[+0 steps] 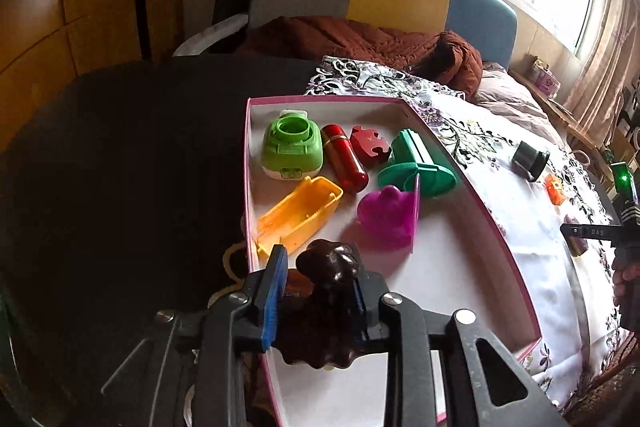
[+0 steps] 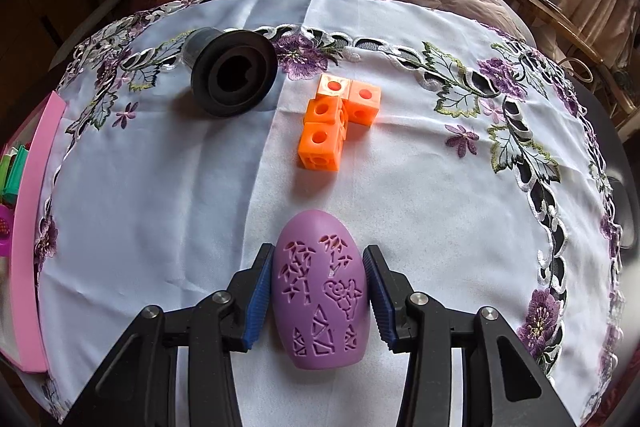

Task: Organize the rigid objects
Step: 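Carry the brown flower piece into the tray with the left tool and release it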

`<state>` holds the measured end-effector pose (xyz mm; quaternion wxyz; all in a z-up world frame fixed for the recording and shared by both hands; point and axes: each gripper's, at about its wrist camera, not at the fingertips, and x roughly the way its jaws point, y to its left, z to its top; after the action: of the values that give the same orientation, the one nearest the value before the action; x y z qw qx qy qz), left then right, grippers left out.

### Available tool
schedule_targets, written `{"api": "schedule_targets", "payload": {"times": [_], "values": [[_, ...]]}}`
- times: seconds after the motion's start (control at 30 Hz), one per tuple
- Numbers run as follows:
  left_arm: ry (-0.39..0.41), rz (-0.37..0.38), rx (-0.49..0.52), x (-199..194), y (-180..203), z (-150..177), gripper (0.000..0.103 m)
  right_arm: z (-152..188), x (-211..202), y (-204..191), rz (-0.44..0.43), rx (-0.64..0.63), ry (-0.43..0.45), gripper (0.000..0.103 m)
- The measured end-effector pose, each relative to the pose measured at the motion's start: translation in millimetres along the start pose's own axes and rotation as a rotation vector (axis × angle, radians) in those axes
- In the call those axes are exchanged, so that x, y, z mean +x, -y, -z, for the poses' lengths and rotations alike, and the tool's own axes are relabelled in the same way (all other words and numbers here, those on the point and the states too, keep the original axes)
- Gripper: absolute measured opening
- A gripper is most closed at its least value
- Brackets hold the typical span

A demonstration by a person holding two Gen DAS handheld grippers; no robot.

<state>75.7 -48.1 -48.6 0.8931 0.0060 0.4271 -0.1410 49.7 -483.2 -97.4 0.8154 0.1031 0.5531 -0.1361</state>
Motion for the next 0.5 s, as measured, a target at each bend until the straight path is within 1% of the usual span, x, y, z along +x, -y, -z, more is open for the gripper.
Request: {"api": "schedule_targets", "payload": {"times": [0.1, 0.3, 0.5], "values": [[-0.003, -0.002, -0.001, -3.6, 1.5, 4.2, 0.030, 0.1, -0.1, 0.1, 0.000, -0.001, 0.001, 0.046], [0.007, -0.009, -0.006, -14.9, 3.9, 7.0, 0.039, 0.7, -0.5, -2.3, 0.019, -0.028, 0.008, 0.045], [0.034, -0.020, -0.003, -30.9, 7.2, 4.9, 0.041, 0.9, -0.6, -1.2, 0.018, -0.026, 0.009, 0.045]]}}
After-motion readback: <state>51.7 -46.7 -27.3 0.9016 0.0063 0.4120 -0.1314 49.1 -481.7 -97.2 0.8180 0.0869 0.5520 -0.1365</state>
